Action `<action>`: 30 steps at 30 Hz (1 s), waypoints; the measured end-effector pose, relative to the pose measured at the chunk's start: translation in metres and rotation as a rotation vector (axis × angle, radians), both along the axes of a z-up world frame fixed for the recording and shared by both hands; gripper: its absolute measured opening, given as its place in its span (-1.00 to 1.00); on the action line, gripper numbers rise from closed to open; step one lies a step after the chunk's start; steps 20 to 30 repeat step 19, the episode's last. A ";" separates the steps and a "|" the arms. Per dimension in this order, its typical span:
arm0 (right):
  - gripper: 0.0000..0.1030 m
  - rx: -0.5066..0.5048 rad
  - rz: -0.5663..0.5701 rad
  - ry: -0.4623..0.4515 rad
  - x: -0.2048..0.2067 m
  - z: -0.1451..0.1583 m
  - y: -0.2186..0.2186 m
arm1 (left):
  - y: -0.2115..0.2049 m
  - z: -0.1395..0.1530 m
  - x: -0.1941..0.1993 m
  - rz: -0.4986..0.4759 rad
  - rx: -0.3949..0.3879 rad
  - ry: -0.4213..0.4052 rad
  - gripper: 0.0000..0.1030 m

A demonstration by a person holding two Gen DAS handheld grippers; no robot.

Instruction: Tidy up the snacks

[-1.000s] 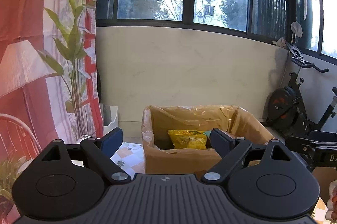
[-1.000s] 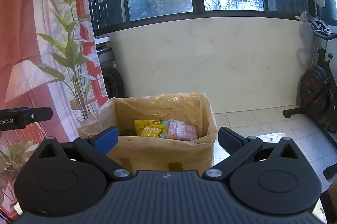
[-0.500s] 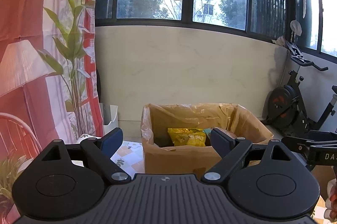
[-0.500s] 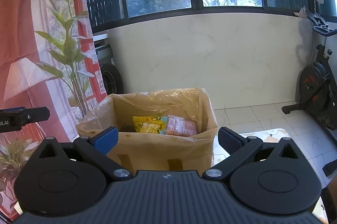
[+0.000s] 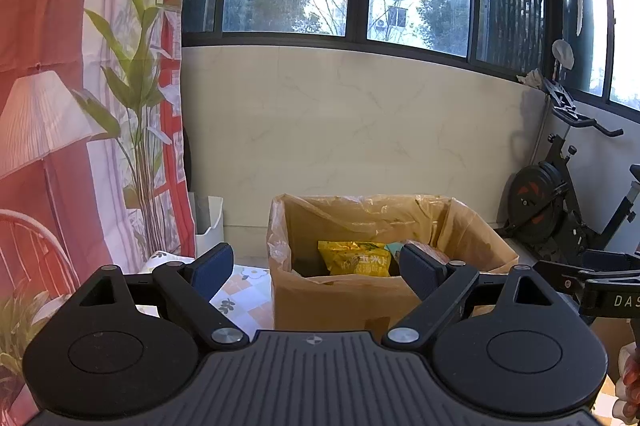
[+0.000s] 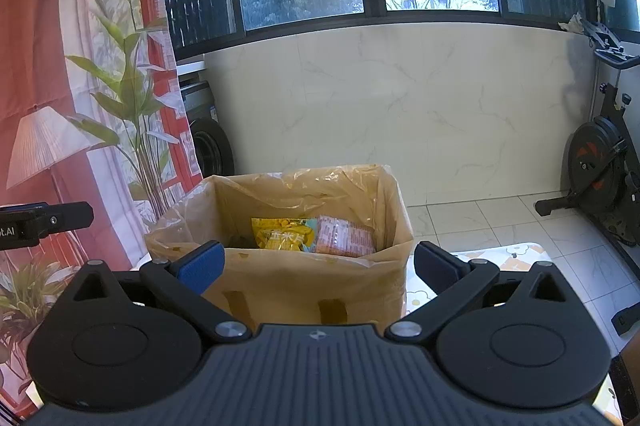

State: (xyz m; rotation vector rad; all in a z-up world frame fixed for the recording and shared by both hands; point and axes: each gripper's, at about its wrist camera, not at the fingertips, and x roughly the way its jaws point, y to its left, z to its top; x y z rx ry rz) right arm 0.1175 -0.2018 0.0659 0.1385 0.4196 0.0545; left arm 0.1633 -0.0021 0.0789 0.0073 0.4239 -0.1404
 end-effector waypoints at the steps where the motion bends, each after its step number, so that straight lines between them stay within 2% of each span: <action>1: 1.00 0.000 0.000 0.000 0.000 0.000 0.000 | 0.000 0.000 -0.001 0.002 -0.001 0.001 0.78; 30: 1.00 -0.003 0.004 0.002 0.001 -0.001 0.000 | -0.002 -0.003 -0.004 0.011 -0.008 0.013 0.77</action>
